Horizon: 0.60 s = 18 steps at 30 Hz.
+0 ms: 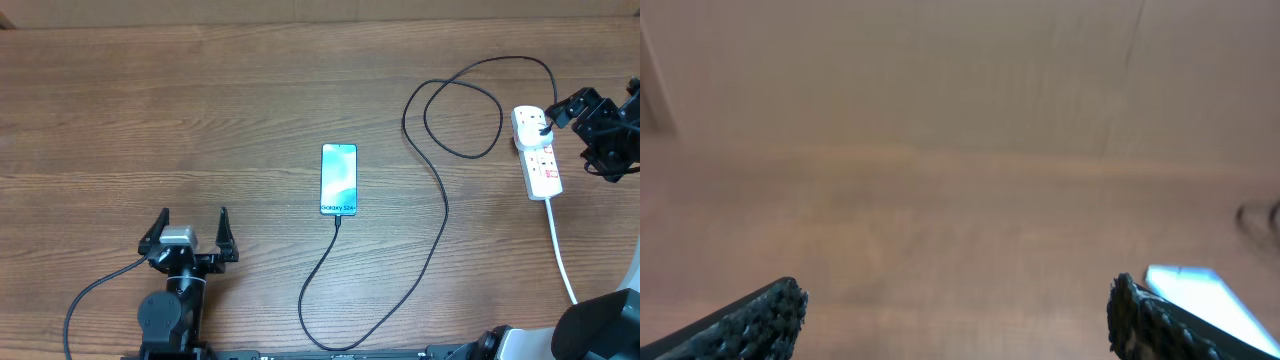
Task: Plug charger to phone and switch on socket
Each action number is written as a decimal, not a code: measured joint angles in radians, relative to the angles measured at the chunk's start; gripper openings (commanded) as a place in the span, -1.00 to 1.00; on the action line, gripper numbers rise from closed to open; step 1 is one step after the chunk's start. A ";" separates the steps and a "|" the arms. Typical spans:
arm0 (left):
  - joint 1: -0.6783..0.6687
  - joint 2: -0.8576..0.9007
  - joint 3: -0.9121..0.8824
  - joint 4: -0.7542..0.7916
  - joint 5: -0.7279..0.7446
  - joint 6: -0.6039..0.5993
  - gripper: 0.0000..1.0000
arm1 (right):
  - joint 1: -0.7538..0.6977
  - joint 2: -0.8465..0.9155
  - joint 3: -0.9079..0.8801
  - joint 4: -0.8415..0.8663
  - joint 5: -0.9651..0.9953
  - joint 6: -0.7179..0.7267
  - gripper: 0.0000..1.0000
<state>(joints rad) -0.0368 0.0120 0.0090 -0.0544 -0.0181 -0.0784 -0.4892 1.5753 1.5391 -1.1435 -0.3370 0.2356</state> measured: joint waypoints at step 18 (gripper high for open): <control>0.007 0.001 0.000 -0.024 0.007 0.090 0.99 | 0.000 0.000 0.000 -0.001 0.000 0.000 1.00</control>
<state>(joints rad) -0.0299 0.0132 0.0086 -0.0788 -0.0109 0.0113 -0.4892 1.5753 1.5391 -1.1442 -0.3370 0.2356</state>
